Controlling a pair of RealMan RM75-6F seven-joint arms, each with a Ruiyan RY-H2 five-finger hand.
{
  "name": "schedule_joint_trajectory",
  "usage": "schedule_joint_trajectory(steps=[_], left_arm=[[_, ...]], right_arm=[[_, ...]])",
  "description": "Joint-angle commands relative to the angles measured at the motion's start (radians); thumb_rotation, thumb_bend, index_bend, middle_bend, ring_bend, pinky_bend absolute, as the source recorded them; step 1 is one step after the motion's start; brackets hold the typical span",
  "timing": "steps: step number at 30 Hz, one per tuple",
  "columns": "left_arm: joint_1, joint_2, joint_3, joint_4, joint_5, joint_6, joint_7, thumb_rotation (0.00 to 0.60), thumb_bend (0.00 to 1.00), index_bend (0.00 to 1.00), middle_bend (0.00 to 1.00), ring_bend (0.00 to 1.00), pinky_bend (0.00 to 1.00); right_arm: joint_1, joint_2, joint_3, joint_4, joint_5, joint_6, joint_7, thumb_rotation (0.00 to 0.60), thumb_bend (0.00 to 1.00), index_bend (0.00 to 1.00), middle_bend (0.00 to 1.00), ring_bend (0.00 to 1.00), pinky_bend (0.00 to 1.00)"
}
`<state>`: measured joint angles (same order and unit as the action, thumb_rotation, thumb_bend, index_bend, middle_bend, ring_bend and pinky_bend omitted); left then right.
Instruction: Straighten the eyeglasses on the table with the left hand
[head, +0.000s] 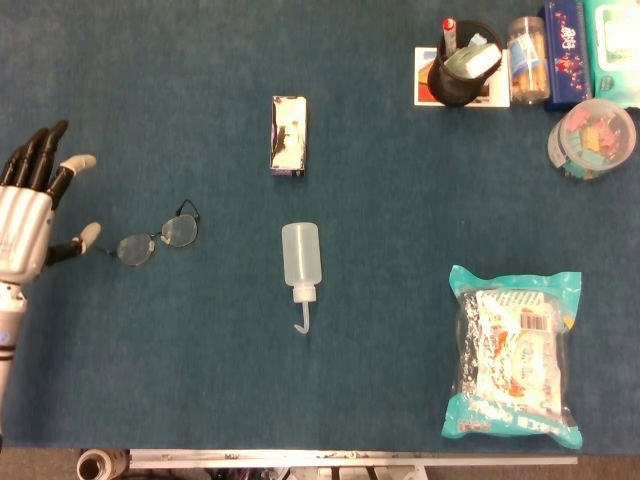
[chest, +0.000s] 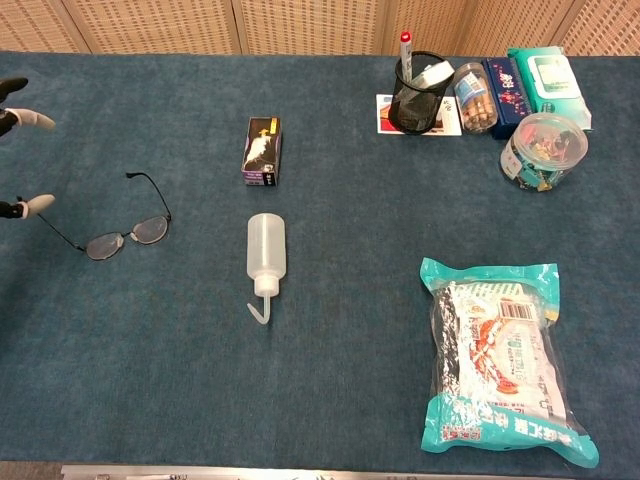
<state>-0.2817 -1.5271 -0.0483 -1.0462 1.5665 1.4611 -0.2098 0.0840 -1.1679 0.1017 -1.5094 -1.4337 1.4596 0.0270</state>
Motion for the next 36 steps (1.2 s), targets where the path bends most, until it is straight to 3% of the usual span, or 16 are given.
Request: schedule_joint_trajectory(steps=[1,9,24,36], left_arm=[[-0.034,-0.029,-0.014,0.064,0.001,-0.027,-0.037,0.6,0.18,0.22,0.0,0.0,0.13],[-0.072,-0.052,-0.025,0.114,0.02,-0.017,-0.048,0.6,0.18,0.22,0.0,0.0,0.13],[-0.046,-0.035,-0.007,0.081,-0.004,-0.02,-0.072,0.6,0.17,0.2,0.0,0.0,0.13],[-0.033,-0.029,-0.003,0.057,-0.027,-0.038,-0.078,0.6,0.0,0.07,0.0,0.0,0.13]], right_arm=[[0.0,0.0,0.001,0.0,0.002,-0.001,0.0,0.6,0.21,0.55,0.4,0.3,0.35],[0.002,0.0,0.001,0.002,0.005,-0.007,-0.002,0.6,0.21,0.55,0.4,0.3,0.35],[0.001,-0.003,0.0,0.004,0.002,-0.003,0.004,0.6,0.21,0.55,0.4,0.3,0.35],[0.0,-0.008,-0.002,0.006,0.003,-0.006,0.005,0.6,0.21,0.55,0.4,0.3,0.35]])
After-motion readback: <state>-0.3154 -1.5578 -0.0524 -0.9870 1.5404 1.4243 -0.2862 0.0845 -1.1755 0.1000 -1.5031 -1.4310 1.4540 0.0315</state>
